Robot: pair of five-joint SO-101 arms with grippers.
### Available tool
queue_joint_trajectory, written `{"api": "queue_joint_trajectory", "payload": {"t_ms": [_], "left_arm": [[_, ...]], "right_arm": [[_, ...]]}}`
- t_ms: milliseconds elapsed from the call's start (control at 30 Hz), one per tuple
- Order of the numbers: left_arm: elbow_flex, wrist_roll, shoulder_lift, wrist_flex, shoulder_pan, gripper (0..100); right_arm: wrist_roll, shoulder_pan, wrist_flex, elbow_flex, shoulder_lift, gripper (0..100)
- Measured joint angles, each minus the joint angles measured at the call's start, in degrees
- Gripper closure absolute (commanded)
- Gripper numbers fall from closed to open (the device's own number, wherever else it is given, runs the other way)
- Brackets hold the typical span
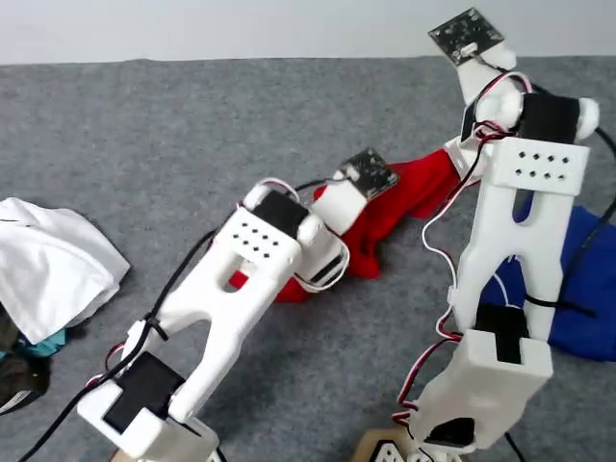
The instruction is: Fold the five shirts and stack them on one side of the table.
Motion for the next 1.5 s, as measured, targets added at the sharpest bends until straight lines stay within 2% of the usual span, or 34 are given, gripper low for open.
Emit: {"api": "queue_joint_trajectory", "payload": {"t_ms": [167,267,367,600,733,867,1100,1267,1433,1500], "left_arm": [[5.2,0.0,0.0,-8.1,-4.2,100],[4.9,0.0,-0.9,-8.7,-7.8,99],[1.3,0.0,-2.5,-5.2,-11.3,99],[-14.3,-1.6,-9.4,4.8,-18.3,99],[-23.1,-3.6,-9.5,6.1,-24.1,99],[-28.7,-4.2,-2.8,6.1,-28.7,98],[-40.1,-3.5,20.3,7.7,-35.4,76],[-56.4,-2.5,30.6,15.8,-38.2,75],[-75.6,-2.5,33.3,22.8,-38.2,76],[-78.9,-2.5,33.0,23.6,-36.7,80]], "right_arm": [[0.0,0.0,0.0,0.0,0.0,98.8],[0.0,0.0,0.0,0.0,0.0,98.8],[0.0,0.0,0.0,0.0,0.0,98.8],[0.0,0.0,0.0,0.0,-1.4,98.8],[0.0,0.0,0.0,0.0,-3.9,98.8],[0.0,0.0,0.0,0.0,-4.7,98.8],[0.0,0.0,0.0,0.0,-4.7,98.8],[0.0,0.0,0.0,0.1,-4.7,98.8],[0.0,0.5,0.0,3.8,-4.8,98.8],[0.0,1.5,0.0,4.4,-4.7,98.8]]}}
